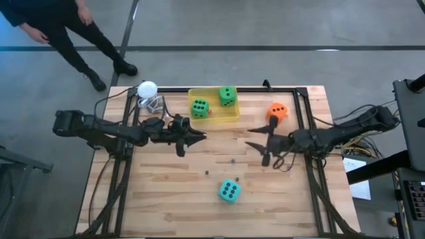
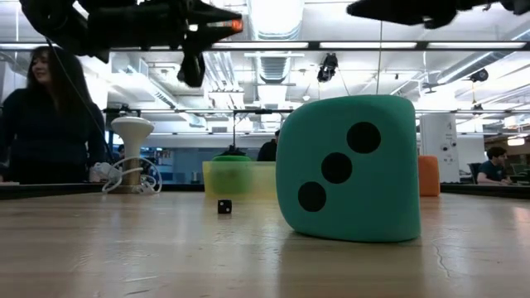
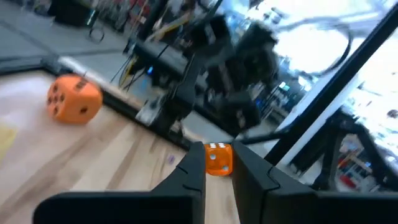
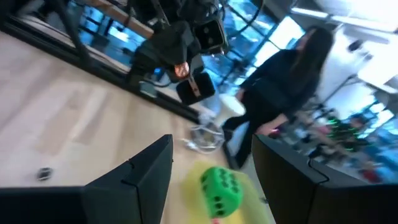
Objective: Pick & Place Dice
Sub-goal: Put the orange small die into the yellow bin
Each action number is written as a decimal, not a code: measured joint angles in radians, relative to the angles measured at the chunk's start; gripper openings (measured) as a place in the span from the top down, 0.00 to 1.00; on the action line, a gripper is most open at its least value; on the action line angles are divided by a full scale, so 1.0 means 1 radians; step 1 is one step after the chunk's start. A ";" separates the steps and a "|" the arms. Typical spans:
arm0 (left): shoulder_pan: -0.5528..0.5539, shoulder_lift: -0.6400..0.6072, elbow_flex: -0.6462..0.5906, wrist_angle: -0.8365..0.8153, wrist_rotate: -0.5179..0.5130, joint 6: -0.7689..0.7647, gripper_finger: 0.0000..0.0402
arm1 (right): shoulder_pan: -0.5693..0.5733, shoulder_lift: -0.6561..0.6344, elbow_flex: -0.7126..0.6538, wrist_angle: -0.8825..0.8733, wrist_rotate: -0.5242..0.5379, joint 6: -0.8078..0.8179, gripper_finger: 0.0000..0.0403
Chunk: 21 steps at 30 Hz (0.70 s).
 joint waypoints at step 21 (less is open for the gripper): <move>-0.001 0.006 0.006 0.009 0.041 0.032 0.89 | 0.006 0.616 0.446 0.090 0.224 -0.173 0.47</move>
